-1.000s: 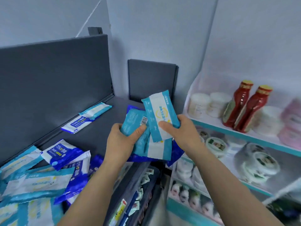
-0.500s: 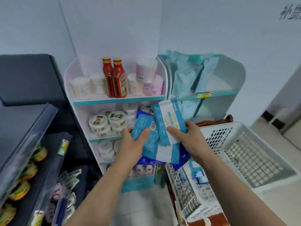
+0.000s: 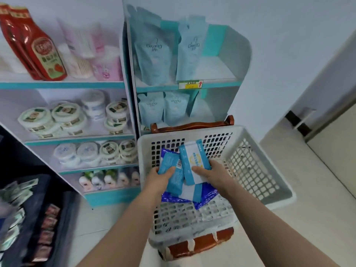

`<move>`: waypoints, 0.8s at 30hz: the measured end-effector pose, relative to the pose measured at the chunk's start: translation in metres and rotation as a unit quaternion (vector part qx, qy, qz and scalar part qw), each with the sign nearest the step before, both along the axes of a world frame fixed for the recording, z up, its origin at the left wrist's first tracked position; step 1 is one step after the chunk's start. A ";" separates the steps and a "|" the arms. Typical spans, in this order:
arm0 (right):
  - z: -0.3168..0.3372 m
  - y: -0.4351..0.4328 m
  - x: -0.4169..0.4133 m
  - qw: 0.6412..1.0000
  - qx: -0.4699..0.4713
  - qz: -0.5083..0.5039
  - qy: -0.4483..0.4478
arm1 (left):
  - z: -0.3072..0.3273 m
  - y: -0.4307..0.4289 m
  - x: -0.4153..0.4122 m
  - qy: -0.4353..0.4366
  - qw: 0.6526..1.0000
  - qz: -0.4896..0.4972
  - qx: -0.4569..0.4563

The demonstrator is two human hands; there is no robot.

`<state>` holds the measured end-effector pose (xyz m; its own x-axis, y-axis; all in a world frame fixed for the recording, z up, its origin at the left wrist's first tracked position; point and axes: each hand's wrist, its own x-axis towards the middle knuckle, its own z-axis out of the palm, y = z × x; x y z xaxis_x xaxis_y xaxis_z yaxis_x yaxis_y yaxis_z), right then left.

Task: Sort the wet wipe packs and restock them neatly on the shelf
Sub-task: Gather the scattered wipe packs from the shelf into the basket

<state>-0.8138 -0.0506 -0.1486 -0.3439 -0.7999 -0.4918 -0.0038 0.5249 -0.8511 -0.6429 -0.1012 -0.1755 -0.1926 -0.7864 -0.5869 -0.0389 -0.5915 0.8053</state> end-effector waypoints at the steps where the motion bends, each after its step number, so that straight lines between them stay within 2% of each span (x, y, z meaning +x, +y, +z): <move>1: -0.013 -0.002 -0.007 1.000 0.015 0.013 -0.014 | -0.014 -0.001 -0.006 -0.005 1.000 0.009 0.014; 5: -0.059 -0.016 -0.028 0.994 0.085 0.054 -0.042 | -0.059 -0.002 -0.019 -0.001 0.996 0.049 0.080; 11: -0.129 -0.038 -0.039 0.966 0.205 0.153 -0.019 | -0.121 -0.006 -0.026 -0.091 0.981 0.083 0.150; 18: -0.177 -0.052 -0.037 0.935 0.296 0.195 -0.014 | -0.167 -0.005 -0.026 -0.157 0.969 0.092 0.168; 24: -0.190 -0.051 -0.032 0.903 0.350 0.250 0.017 | -0.181 -0.003 -0.025 -0.252 0.957 0.013 0.139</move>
<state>-0.8460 -0.1019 -0.3385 -0.0507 -0.3563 -0.9330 -0.4088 0.8597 -0.3061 -0.6678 -0.1042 -0.3569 0.1887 -0.5866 -0.7876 -0.3634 -0.7868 0.4989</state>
